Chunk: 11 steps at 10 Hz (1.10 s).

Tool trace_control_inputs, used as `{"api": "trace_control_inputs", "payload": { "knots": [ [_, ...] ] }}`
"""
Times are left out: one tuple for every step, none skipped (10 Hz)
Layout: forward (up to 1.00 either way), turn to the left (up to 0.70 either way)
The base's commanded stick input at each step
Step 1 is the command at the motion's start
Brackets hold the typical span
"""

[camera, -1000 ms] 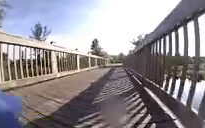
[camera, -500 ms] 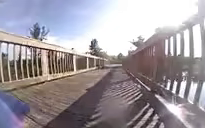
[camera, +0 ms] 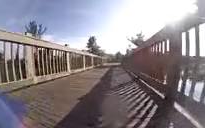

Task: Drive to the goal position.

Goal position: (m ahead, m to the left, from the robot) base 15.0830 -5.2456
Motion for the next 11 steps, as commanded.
{"api": "trace_control_inputs", "payload": {
  "knots": [
    [1.0,0.0],
    [1.0,0.0],
    [1.0,0.0],
    [1.0,0.0],
    [1.0,0.0],
    [1.0,0.0],
    [1.0,0.0],
    [1.0,0.0],
    [1.0,0.0],
    [1.0,0.0],
    [1.0,0.0]
  ]
}}
